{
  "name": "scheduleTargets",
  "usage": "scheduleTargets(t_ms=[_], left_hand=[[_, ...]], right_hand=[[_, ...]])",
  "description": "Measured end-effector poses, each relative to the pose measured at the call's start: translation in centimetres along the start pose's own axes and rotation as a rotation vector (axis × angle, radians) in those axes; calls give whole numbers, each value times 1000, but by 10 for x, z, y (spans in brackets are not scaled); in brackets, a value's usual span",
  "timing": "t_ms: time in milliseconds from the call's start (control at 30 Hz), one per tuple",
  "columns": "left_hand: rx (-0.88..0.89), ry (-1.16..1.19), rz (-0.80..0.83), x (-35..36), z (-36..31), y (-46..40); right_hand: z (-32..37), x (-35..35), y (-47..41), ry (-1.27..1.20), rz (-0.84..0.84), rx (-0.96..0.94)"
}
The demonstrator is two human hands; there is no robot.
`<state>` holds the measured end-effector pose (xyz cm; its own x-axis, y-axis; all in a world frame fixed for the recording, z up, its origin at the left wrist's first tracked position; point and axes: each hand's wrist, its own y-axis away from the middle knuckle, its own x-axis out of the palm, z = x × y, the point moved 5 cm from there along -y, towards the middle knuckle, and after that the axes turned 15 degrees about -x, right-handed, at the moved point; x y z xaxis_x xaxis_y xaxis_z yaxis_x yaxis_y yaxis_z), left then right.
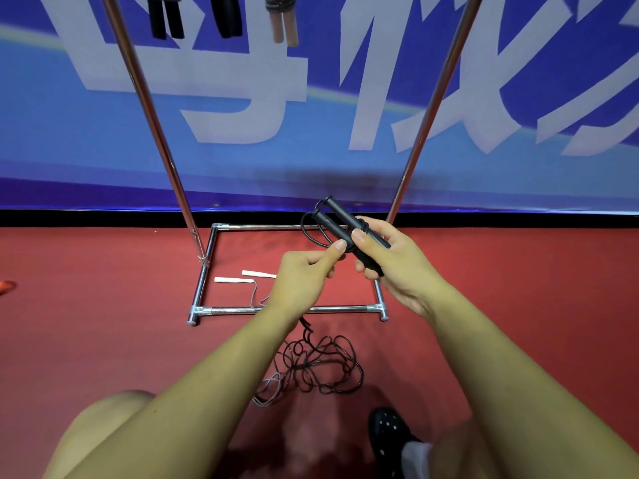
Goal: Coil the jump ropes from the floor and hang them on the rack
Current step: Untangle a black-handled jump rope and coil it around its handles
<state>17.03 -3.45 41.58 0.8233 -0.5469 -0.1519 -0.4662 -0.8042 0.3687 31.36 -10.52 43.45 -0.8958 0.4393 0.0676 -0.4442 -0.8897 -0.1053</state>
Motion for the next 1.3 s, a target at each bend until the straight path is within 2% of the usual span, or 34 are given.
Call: scheduleTargets(t_ms=[100,300,600,867,1067,1167,1300], left_hand=[[15,29,4,2,1,0],[-45,62,49,4,1,-2],[-196,42,177,8,4,-1],[-208,33,126,4,1,4],[-139,162,29,3,2,7],[-102,157,0,2,0,5],[-87,20,36,5,0,4]], right_hand=[[-1,0,-1,127,11,-74],[7,5,-1,72,-44,-154],[5,5,-1,227,-42,-165],[8,9,0,338,75,-284],[0,7,-1,352,24,-269],[-4,5,-5,462,31,-277],[-6,2,-6,661,92,-336]])
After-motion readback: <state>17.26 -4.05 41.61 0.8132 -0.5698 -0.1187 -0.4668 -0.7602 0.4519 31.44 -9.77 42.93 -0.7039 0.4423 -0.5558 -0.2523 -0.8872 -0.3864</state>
